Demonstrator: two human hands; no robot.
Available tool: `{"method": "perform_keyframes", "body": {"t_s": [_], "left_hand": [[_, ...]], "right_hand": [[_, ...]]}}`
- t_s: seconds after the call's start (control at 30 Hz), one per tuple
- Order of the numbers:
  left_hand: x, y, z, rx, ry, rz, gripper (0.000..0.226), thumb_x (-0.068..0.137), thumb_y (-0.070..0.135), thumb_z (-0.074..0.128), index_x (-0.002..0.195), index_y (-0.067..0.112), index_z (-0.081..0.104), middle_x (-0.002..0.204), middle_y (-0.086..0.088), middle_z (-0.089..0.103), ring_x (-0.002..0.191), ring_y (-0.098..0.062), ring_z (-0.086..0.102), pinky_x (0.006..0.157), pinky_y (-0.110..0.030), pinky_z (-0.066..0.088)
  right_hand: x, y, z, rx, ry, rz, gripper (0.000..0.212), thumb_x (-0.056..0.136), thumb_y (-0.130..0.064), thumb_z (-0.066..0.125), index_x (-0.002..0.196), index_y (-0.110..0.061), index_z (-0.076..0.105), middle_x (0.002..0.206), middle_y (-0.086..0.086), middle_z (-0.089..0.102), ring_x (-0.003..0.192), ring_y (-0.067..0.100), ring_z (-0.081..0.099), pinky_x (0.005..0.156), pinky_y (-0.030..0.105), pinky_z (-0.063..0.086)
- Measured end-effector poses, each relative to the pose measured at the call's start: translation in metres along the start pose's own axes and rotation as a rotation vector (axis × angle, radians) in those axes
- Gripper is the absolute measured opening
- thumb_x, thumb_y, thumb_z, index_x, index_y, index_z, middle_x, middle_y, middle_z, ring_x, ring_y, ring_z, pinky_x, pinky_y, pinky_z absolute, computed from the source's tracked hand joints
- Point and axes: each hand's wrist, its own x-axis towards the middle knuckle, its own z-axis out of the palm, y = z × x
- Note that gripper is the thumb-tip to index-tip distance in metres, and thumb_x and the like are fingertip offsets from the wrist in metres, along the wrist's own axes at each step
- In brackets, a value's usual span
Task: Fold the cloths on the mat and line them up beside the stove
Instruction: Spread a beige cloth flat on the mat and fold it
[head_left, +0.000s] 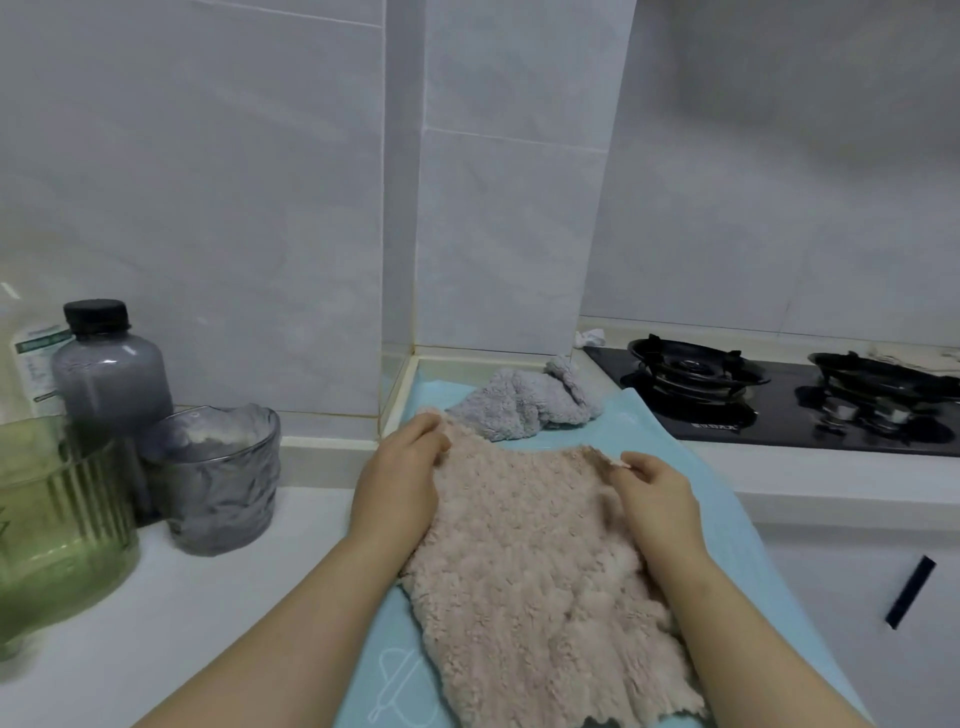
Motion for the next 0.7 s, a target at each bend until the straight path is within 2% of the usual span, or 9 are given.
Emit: {"method": "perform_keyframes", "body": {"t_s": [0.07, 0.17, 0.27, 0.33, 0.43, 0.5, 0.57, 0.63, 0.7], "left_hand": [[-0.001, -0.002, 0.005, 0.059, -0.119, -0.043, 0.032, 0.088, -0.003, 0.044, 0.113, 0.008, 0.062, 0.143, 0.004, 0.042, 0.121, -0.023, 0.048, 0.083, -0.025, 0.038], [0.0, -0.002, 0.008, 0.171, -0.286, -0.087, 0.036, 0.092, 0.003, 0.04, 0.121, 0.011, 0.058, 0.151, 0.001, 0.029, 0.124, -0.023, 0.045, 0.087, -0.029, 0.041], [-0.006, 0.004, -0.001, 0.039, -0.264, -0.156, 0.041, 0.096, 0.007, 0.036, 0.136, 0.015, 0.042, 0.157, 0.0, 0.01, 0.135, -0.02, 0.032, 0.096, -0.031, 0.039], [-0.014, 0.01, -0.012, -0.066, -0.208, -0.174, 0.041, 0.098, 0.014, 0.036, 0.139, 0.018, 0.037, 0.157, 0.002, 0.005, 0.137, -0.018, 0.028, 0.096, -0.029, 0.038], [-0.028, 0.017, -0.03, -0.062, -0.153, -0.172, 0.035, 0.095, 0.019, 0.044, 0.13, 0.017, 0.047, 0.149, -0.003, 0.02, 0.129, -0.021, 0.037, 0.095, -0.03, 0.039], [-0.034, 0.022, -0.046, -0.025, -0.122, -0.192, 0.023, 0.093, 0.022, 0.048, 0.114, 0.022, 0.055, 0.121, -0.004, 0.042, 0.105, -0.02, 0.049, 0.084, -0.03, 0.042], [-0.038, 0.03, -0.067, -0.093, -0.163, -0.191, 0.011, 0.092, 0.023, 0.048, 0.092, 0.029, 0.056, 0.095, 0.0, 0.048, 0.079, -0.011, 0.049, 0.066, -0.027, 0.038], [-0.049, 0.039, -0.083, -0.18, -0.249, -0.117, 0.015, 0.091, 0.024, 0.05, 0.08, 0.034, 0.054, 0.084, 0.003, 0.052, 0.07, -0.006, 0.047, 0.06, -0.024, 0.034], [-0.069, 0.046, -0.091, -0.146, -0.307, -0.018, 0.007, 0.091, 0.033, 0.051, 0.087, 0.034, 0.056, 0.084, 0.009, 0.051, 0.071, -0.004, 0.047, 0.061, -0.021, 0.034]], "right_hand": [[0.0, 0.002, 0.002, -0.091, -0.067, -0.054, 0.049, 0.089, -0.019, 0.052, 0.137, -0.019, 0.044, 0.132, 0.002, 0.055, 0.116, 0.024, 0.052, 0.097, 0.035, 0.04], [-0.002, 0.003, 0.001, -0.193, -0.215, -0.114, 0.065, 0.089, -0.019, 0.053, 0.147, -0.026, 0.022, 0.146, 0.001, 0.039, 0.116, 0.022, 0.049, 0.089, 0.03, 0.037], [-0.009, 0.002, -0.007, -0.186, -0.299, -0.137, 0.067, 0.089, -0.019, 0.054, 0.147, -0.028, 0.021, 0.15, 0.001, 0.033, 0.13, 0.02, 0.041, 0.093, 0.03, 0.035], [-0.019, 0.002, -0.016, -0.149, -0.312, -0.117, 0.06, 0.091, -0.02, 0.054, 0.144, -0.026, 0.028, 0.146, 0.004, 0.038, 0.125, 0.019, 0.044, 0.087, 0.028, 0.043], [-0.045, 0.006, -0.036, -0.171, -0.278, -0.12, 0.053, 0.091, -0.021, 0.054, 0.141, -0.025, 0.035, 0.14, 0.003, 0.045, 0.121, 0.019, 0.049, 0.091, 0.032, 0.047], [-0.065, 0.009, -0.05, -0.159, -0.268, -0.14, 0.053, 0.091, -0.022, 0.055, 0.14, -0.027, 0.035, 0.136, -0.005, 0.045, 0.118, 0.015, 0.049, 0.097, 0.036, 0.045], [-0.086, 0.01, -0.063, -0.155, -0.277, -0.192, 0.048, 0.091, -0.022, 0.055, 0.135, -0.029, 0.038, 0.128, -0.012, 0.044, 0.108, 0.008, 0.05, 0.093, 0.029, 0.043], [-0.105, 0.01, -0.069, -0.197, -0.317, -0.239, 0.032, 0.089, -0.019, 0.056, 0.117, -0.029, 0.046, 0.114, -0.012, 0.052, 0.088, 0.004, 0.053, 0.081, 0.025, 0.045], [-0.117, 0.01, -0.069, -0.3, -0.349, -0.302, 0.012, 0.084, -0.019, 0.057, 0.095, -0.022, 0.053, 0.094, -0.006, 0.059, 0.078, 0.011, 0.054, 0.075, 0.029, 0.045]]}}
